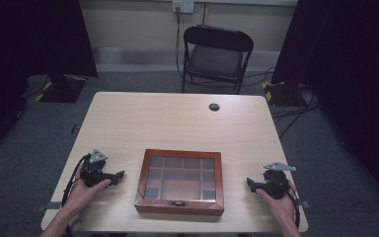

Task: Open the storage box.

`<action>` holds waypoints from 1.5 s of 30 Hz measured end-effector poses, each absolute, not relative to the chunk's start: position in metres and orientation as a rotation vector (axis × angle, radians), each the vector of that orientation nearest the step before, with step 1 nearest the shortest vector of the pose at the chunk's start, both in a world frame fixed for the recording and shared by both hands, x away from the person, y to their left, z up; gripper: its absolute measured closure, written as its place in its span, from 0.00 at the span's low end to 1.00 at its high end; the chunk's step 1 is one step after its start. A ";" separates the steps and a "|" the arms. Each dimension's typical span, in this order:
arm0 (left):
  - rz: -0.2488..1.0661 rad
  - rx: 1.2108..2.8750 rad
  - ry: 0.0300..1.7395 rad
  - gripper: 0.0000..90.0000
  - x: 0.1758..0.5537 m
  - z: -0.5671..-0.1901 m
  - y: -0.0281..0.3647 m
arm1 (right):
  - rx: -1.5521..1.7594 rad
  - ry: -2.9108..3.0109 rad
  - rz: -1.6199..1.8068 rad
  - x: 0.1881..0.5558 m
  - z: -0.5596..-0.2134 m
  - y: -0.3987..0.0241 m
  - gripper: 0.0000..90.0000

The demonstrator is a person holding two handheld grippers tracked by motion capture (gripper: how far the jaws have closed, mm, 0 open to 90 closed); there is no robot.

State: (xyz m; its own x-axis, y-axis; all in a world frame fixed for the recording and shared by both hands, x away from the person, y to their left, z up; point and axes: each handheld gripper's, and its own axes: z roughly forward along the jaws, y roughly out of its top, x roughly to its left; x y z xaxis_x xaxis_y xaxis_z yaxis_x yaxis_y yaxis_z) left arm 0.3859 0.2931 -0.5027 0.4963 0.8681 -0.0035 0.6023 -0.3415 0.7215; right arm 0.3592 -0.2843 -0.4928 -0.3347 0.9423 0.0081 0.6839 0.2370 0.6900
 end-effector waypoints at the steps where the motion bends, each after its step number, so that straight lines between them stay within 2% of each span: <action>1: 0.509 2.070 1.202 0.04 0.386 -0.503 0.293 | 1.491 2.115 0.858 0.359 -0.492 -0.283 0.20; 5: 0.509 2.071 1.203 0.04 0.386 -0.503 0.293 | 1.478 2.146 0.881 0.359 -0.488 -0.279 0.22; 10: 0.510 2.071 1.203 0.04 0.386 -0.503 0.293 | 1.449 2.165 0.998 0.357 -0.475 -0.271 0.31; 23: 0.509 2.071 1.203 0.04 0.386 -0.503 0.293 | 1.329 2.249 1.205 0.347 -0.447 -0.242 0.41; 28: 0.509 2.070 1.203 0.04 0.386 -0.503 0.293 | 1.263 2.282 1.311 0.341 -0.436 -0.230 0.52; 32: 0.510 2.071 1.202 0.04 0.386 -0.503 0.293 | 1.202 2.329 1.395 0.339 -0.429 -0.216 0.57; 45: 0.508 2.070 1.203 0.04 0.386 -0.503 0.293 | 1.026 2.495 1.495 0.343 -0.410 -0.163 0.63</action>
